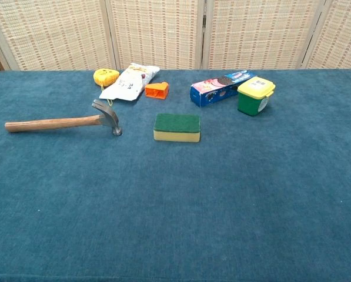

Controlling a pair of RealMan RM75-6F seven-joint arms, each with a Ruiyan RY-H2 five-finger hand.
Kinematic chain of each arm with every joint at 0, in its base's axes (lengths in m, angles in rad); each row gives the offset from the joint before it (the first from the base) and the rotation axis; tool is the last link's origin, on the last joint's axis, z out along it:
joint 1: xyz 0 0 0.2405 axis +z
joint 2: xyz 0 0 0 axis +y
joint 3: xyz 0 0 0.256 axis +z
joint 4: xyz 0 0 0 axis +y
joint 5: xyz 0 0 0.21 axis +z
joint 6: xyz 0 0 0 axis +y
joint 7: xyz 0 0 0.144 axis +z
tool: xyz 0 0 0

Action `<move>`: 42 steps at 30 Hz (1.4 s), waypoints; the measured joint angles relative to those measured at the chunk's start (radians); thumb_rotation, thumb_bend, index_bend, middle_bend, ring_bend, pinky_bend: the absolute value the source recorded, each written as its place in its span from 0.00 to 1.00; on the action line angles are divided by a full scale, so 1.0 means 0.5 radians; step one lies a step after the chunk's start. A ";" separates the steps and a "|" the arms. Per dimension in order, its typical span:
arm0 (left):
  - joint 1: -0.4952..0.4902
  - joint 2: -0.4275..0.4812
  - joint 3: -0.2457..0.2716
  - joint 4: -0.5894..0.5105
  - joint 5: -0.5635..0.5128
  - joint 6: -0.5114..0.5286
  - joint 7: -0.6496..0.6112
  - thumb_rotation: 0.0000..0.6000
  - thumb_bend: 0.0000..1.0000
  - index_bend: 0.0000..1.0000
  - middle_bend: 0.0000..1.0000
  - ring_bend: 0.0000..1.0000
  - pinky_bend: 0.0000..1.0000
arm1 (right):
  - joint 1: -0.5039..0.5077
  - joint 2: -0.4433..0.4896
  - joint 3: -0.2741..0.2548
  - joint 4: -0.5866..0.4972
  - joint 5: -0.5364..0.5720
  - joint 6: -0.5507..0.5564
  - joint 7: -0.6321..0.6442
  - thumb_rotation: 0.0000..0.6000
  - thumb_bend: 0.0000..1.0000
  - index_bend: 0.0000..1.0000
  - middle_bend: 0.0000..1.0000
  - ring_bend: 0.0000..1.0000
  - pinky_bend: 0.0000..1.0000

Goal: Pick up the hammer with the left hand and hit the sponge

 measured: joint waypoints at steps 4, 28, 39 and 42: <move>-0.005 -0.003 -0.006 0.004 -0.007 -0.004 -0.004 1.00 0.20 0.06 0.00 0.00 0.00 | 0.001 0.002 0.000 -0.001 0.000 -0.001 -0.003 1.00 0.18 0.30 0.39 0.20 0.20; -0.431 -0.042 -0.247 0.074 -0.190 -0.521 -0.099 1.00 0.20 0.09 0.06 0.00 0.00 | 0.001 0.063 0.030 -0.045 0.003 0.038 -0.032 1.00 0.18 0.30 0.39 0.20 0.20; -0.860 -0.179 -0.376 0.249 -0.709 -1.040 0.172 1.00 0.26 0.09 0.06 0.00 0.00 | -0.008 0.048 0.024 -0.010 0.036 0.017 0.001 1.00 0.18 0.30 0.39 0.20 0.20; -0.971 -0.243 -0.392 0.326 -0.829 -1.115 0.278 1.00 0.32 0.11 0.09 0.00 0.00 | -0.008 0.051 0.024 -0.005 0.044 0.012 0.007 1.00 0.18 0.30 0.39 0.20 0.20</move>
